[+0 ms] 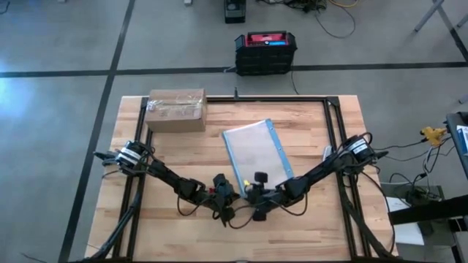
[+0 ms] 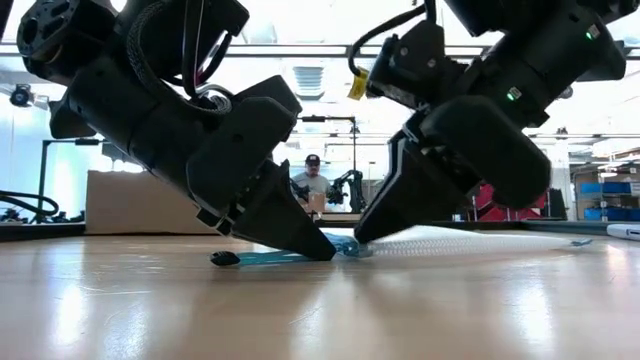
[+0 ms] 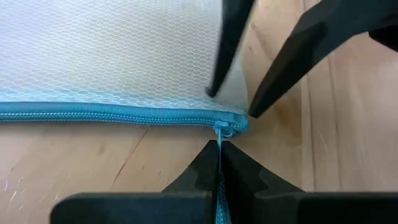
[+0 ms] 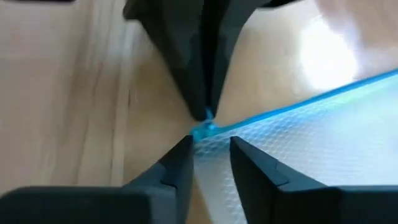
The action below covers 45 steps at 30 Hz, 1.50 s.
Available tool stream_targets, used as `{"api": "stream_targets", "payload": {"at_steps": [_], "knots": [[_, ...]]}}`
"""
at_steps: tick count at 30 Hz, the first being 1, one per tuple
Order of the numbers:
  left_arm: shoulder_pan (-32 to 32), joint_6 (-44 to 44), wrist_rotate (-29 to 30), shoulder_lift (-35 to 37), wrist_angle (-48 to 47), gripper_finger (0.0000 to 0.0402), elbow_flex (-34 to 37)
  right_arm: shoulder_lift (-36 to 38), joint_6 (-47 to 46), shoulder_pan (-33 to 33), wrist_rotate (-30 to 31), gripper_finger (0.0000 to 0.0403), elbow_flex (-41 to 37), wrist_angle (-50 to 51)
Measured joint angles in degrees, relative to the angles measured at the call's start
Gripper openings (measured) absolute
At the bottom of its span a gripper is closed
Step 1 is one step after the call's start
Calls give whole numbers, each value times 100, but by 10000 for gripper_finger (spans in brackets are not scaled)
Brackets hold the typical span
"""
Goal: Unpack boxes
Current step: Open the transparent zip bag
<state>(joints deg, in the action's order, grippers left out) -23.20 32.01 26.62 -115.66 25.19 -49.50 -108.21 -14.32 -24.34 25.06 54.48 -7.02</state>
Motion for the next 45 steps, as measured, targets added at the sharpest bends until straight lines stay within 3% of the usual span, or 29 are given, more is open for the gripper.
{"api": "stream_targets", "payload": {"at_steps": [3, 5, 23, 32, 45], "knots": [[0, -35, 4, 0, 9, 0, 0, -101, -139, -1, 1, 21, 0, 43], [0, -96, 13, 7, 11, 0, 0, -169, -132, 4, 4, 8, 2, 17], [408, -605, 248, 107, -28, 0, 20, -299, -112, -178, -637, 0, 15, 453], [1028, -699, 170, 254, -824, 0, 66, -25, -123, -447, -785, 0, 1, 921], [1926, -1311, 295, 354, -1342, 0, 166, 582, -1985, -1393, -1041, 0, -13, 2496]]}}
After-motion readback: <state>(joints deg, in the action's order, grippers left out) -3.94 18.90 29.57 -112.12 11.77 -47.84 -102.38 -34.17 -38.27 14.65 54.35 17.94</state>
